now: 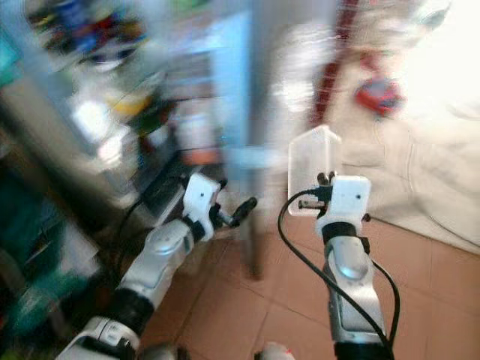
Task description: Restocking fridge
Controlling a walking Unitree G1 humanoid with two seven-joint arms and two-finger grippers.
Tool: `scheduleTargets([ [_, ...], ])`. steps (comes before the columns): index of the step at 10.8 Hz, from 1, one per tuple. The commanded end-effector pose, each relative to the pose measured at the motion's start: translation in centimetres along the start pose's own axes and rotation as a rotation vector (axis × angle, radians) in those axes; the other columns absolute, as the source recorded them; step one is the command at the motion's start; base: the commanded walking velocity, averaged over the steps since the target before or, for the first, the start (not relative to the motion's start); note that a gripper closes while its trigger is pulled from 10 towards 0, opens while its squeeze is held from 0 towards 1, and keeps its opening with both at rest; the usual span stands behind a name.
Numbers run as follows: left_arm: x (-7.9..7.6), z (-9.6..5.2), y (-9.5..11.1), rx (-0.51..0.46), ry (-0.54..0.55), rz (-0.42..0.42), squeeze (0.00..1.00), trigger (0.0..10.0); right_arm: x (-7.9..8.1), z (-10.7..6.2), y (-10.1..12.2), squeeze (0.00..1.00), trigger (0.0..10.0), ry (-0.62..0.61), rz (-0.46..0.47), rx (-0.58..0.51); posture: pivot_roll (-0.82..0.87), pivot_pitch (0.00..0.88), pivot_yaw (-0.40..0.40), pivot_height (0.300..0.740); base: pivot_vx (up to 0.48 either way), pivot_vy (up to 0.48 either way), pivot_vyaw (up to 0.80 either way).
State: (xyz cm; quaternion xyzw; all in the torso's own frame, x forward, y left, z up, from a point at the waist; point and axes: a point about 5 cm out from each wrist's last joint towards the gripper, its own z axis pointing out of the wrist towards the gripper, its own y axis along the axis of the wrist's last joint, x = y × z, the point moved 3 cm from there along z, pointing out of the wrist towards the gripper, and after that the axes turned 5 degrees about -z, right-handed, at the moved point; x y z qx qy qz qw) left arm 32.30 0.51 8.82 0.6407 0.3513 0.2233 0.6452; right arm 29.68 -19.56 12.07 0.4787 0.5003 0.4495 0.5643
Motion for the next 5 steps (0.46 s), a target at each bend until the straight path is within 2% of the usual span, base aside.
scheduleTargets([
  [1,-0.1,0.35,0.48,-0.008,-0.017,0.02,0.0,10.0,0.02,-0.01,0.33,0.0,10.0,0.002,-0.003,-0.013,-0.13,0.076,0.043,0.74,0.326,0.0,0.0],
  [5,-0.01,0.37,0.25,-0.003,-0.013,0.026,0.0,10.0,-0.06,-0.15,0.26,0.0,10.0,-0.001,-0.003,-0.012,-0.13,0.079,0.047,0.74,0.326,0.0,0.0],
])
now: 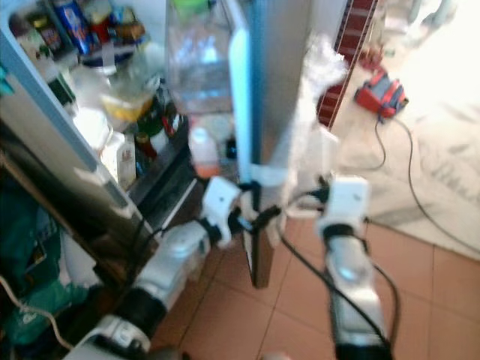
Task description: Restocking fridge
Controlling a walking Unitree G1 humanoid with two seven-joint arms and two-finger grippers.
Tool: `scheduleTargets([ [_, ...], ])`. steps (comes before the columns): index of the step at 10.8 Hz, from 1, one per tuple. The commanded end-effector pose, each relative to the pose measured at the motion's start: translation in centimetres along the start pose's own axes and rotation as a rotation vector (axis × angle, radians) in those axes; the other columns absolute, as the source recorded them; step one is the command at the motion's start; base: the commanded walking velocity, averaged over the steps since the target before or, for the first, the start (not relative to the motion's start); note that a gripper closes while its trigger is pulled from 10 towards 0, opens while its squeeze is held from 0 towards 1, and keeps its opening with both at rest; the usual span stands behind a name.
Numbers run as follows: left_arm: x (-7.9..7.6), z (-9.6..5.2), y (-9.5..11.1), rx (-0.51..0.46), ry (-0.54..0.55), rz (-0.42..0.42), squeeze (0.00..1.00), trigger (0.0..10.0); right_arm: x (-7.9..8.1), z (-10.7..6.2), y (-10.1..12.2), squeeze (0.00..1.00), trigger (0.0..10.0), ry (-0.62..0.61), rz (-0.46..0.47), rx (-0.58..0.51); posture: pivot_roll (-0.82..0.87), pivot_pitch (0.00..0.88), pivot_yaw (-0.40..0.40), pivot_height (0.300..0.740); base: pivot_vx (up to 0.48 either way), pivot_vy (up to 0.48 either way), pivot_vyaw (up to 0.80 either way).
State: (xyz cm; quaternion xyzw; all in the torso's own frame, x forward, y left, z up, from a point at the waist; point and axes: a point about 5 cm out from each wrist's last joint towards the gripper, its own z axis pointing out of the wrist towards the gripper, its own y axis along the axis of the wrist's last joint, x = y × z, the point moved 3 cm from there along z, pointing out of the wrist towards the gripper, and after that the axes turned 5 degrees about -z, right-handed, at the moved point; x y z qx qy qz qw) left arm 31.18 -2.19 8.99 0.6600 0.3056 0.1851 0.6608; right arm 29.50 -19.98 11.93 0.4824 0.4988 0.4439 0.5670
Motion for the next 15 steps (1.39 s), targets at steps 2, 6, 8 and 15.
scheduleTargets([
  [2,2.6,-0.7,0.3,-0.012,0.112,0.013,0.0,10.0,0.02,0.09,0.59,0.0,10.0,0.0,-0.001,-0.023,-0.13,0.081,0.049,0.74,0.326,0.0,0.0],
  [6,2.42,-0.55,0.25,-0.015,0.099,0.019,0.0,10.0,-0.12,0.11,0.61,0.0,10.0,-0.005,-0.002,-0.022,-0.14,0.083,0.05,0.74,0.349,0.0,0.0],
  [8,2.44,-0.44,0.19,-0.014,0.105,0.022,0.0,10.0,-0.16,0.16,0.66,0.0,10.0,-0.006,-0.003,-0.024,-0.14,0.082,0.05,0.74,0.356,0.0,0.0],
  [15,2.46,-0.33,-0.17,-0.005,0.105,0.036,0.0,10.0,-0.22,0.21,0.44,0.0,10.0,-0.013,0.003,-0.015,-0.13,0.077,0.05,0.74,0.384,0.0,-0.29],
])
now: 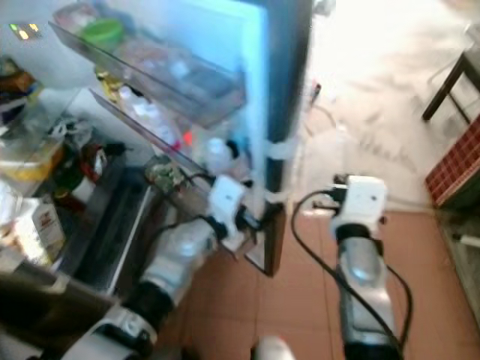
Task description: Restocking fridge
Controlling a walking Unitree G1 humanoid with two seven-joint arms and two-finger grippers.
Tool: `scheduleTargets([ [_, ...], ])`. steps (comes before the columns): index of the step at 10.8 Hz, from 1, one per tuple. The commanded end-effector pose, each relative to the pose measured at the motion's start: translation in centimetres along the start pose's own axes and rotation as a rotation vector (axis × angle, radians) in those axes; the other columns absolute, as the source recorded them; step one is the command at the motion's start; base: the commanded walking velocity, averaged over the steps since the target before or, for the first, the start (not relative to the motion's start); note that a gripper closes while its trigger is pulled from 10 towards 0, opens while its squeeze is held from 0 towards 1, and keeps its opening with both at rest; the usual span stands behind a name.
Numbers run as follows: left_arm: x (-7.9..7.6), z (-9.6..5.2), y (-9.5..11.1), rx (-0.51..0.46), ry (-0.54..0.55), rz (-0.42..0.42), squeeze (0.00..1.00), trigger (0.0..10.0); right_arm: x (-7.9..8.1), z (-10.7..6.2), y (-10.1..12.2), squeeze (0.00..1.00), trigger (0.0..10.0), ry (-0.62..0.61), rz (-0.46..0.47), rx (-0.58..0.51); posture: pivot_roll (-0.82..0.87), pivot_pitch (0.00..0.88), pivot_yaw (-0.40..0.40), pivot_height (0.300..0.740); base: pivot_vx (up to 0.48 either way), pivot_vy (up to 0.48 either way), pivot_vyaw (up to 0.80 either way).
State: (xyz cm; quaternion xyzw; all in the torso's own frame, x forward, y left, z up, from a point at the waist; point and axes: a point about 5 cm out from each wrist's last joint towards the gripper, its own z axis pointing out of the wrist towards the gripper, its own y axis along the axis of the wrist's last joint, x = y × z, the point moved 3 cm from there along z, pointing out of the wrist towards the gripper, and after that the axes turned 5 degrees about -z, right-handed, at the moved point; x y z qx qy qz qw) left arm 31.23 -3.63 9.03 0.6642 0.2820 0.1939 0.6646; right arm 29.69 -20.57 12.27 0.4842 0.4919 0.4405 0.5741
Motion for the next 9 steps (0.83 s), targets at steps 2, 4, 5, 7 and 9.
scheduleTargets([
  [2,3.35,-1.46,-0.32,0.013,0.133,-0.003,0.0,10.0,0.36,-0.03,0.26,0.0,10.0,0.009,0.001,-0.009,-0.13,0.077,0.049,0.74,0.386,0.0,0.0],
  [4,3.34,-1.4,-0.35,0.014,0.136,-0.005,0.0,10.0,0.36,-0.03,0.26,0.0,10.0,0.011,0.0,-0.009,-0.14,0.078,0.048,0.74,0.384,0.0,0.0],
  [5,3.32,-1.4,-0.36,0.013,0.135,-0.004,0.0,10.0,0.4,-0.06,0.2,0.0,10.0,0.012,-0.001,-0.007,-0.14,0.08,0.049,0.74,0.386,0.0,0.0],
  [7,3.29,-1.33,-0.43,0.013,0.138,-0.006,0.0,10.0,0.42,-0.11,0.17,0.0,10.0,0.012,-0.001,-0.006,-0.14,0.081,0.05,0.74,0.384,0.0,0.0],
  [9,3.37,-1.27,-0.41,0.012,0.149,-0.007,0.0,10.0,0.39,-0.06,0.17,0.0,10.0,0.014,-0.003,-0.005,-0.14,0.083,0.047,0.74,0.379,0.0,0.0],
])
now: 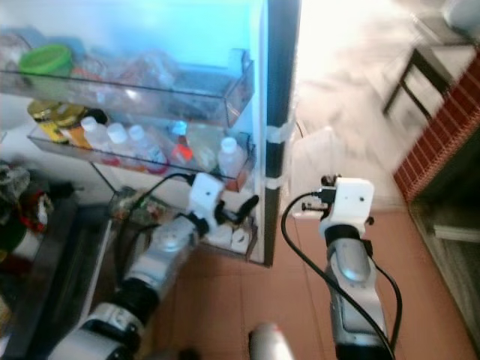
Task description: Restocking fridge
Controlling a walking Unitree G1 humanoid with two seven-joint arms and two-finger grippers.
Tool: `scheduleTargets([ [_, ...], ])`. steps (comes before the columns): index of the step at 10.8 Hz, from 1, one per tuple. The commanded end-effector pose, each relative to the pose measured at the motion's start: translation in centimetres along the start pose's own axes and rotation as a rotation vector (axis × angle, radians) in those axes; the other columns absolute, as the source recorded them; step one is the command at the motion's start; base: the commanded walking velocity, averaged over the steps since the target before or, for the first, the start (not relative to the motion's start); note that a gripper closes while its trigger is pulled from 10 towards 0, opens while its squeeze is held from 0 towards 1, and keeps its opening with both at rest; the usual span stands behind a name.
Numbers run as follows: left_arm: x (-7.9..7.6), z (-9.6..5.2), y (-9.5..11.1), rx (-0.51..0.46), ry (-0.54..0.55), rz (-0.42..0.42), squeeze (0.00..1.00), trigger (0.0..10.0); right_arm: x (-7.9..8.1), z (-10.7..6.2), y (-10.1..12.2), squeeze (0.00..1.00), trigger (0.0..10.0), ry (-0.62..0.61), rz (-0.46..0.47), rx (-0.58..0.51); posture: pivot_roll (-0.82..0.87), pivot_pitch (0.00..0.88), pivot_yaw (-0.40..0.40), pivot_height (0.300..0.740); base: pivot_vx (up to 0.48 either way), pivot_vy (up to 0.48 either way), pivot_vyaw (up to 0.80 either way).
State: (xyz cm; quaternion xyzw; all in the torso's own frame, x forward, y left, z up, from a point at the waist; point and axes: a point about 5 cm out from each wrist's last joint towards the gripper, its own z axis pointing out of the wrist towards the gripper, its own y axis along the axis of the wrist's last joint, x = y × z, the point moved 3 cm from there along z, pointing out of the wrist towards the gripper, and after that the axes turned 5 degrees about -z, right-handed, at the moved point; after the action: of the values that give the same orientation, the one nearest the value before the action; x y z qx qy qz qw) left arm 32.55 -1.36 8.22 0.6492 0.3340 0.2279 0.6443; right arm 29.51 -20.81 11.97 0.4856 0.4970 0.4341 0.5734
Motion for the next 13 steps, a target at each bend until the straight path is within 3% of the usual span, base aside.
scheduleTargets([
  [1,1.0,-0.3,0.2,0.001,0.025,0.018,0.0,10.0,0.6,0.1,0.5,0.0,10.0,0.017,0.008,-0.018,-0.14,0.083,0.046,0.74,0.382,0.0,0.0],
  [9,3.0,-1.7,-1.6,0.059,0.153,0.051,0.0,10.0,0.7,0.2,0.6,0.0,10.0,0.023,0.003,-0.021,-0.14,0.084,0.04,0.74,0.0,0.0,0.0],
  [13,5.7,-3.7,-3.2,0.11,0.344,0.003,0.0,10.0,0.9,0.3,0.7,0.0,10.0,0.035,0.01,-0.022,-0.13,0.085,0.041,0.74,0.0,0.0,0.0],
])
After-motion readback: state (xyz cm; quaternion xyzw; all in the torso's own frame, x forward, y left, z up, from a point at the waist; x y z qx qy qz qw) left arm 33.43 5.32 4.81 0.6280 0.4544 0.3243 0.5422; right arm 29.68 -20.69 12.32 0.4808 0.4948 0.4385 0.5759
